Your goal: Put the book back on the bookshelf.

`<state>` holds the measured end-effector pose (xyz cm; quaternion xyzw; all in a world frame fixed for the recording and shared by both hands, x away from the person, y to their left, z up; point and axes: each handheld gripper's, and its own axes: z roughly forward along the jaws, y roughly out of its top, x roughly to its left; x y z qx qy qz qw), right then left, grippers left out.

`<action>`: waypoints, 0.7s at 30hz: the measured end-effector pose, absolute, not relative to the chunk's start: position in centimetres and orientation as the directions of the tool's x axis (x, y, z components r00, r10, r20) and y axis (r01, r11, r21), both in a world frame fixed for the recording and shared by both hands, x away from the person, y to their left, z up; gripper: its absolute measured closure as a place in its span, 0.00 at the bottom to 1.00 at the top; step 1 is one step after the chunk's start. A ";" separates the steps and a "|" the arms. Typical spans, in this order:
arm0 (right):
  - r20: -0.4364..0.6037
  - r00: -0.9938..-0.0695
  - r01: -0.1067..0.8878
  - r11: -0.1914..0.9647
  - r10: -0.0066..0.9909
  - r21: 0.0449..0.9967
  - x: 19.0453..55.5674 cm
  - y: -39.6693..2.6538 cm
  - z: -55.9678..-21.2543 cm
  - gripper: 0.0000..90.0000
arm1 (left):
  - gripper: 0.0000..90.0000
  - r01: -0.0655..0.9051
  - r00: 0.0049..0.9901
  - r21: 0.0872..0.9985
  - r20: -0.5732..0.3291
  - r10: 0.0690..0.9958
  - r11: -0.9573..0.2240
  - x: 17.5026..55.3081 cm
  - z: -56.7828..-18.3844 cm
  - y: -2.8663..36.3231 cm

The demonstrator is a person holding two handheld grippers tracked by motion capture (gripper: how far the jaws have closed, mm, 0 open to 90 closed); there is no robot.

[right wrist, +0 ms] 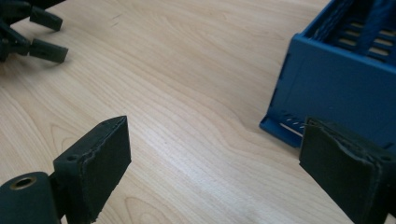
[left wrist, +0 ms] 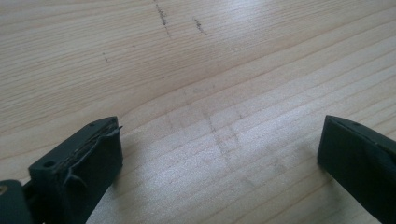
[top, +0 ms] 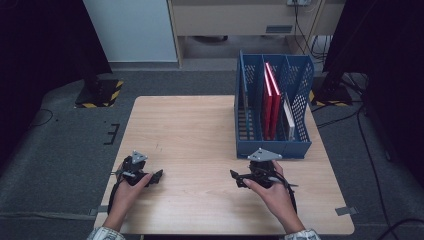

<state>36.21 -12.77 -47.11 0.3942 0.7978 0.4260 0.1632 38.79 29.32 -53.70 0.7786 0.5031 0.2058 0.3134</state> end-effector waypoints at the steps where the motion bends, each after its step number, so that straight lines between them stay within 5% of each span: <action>1: 0.077 -0.641 0.490 0.330 0.764 0.807 36.2 -12.6 -47.3 0.11 | 0.00 0.655 0.409 0.695 0.005 0.912 -0.297 38.8 -53.7 29.3; 21: 0.063 -0.695 0.508 0.427 0.717 0.748 36.0 -8.7 -51.9 0.11 | 0.00 0.652 0.414 0.695 0.005 0.910 -0.301 38.8 -53.7 29.2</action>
